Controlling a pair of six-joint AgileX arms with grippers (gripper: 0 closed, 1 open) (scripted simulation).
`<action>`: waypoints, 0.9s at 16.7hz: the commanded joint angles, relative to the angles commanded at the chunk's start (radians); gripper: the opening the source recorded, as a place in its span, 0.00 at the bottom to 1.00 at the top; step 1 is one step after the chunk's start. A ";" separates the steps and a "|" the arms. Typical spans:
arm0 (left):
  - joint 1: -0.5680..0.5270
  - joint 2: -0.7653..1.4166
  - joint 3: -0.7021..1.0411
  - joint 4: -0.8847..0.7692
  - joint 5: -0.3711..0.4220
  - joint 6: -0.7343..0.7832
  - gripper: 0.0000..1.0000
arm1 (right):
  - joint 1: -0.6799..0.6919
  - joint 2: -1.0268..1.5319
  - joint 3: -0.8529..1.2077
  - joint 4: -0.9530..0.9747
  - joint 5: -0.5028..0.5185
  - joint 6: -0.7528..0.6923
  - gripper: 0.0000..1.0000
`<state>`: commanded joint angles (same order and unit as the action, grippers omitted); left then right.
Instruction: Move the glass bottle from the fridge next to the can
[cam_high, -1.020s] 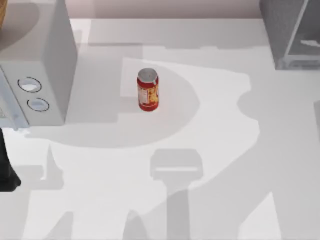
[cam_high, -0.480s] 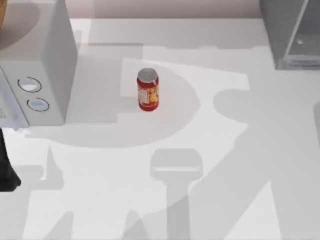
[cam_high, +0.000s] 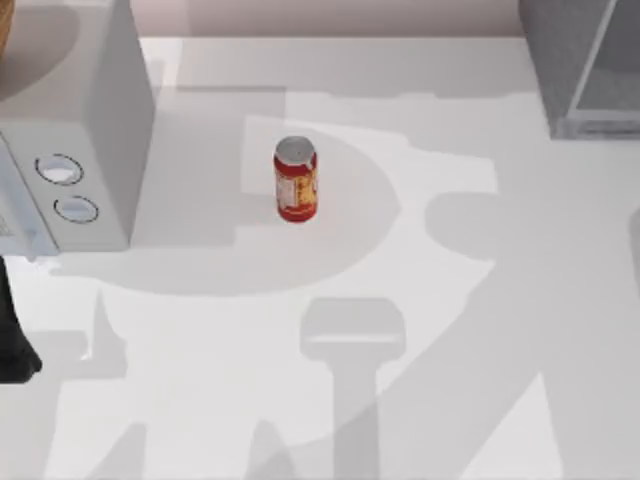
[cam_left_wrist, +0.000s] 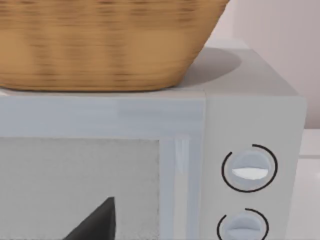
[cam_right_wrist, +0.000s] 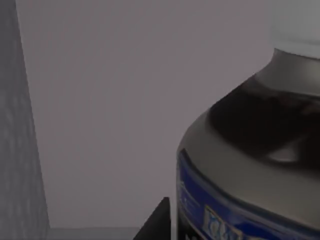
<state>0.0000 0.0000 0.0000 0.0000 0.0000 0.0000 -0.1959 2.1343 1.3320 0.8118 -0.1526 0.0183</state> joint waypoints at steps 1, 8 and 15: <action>0.000 0.000 0.000 0.000 0.000 0.000 1.00 | -0.005 -0.029 -0.043 0.015 -0.005 0.000 0.00; 0.000 0.000 0.000 0.000 0.000 0.000 1.00 | -0.043 -0.296 -0.485 0.153 -0.053 0.002 0.00; 0.000 0.000 0.000 0.000 0.000 0.000 1.00 | -0.055 -0.373 -0.579 0.195 -0.067 0.002 0.00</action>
<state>0.0000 0.0000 0.0000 0.0000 0.0000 0.0000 -0.2505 1.7609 0.7529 1.0064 -0.2191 0.0206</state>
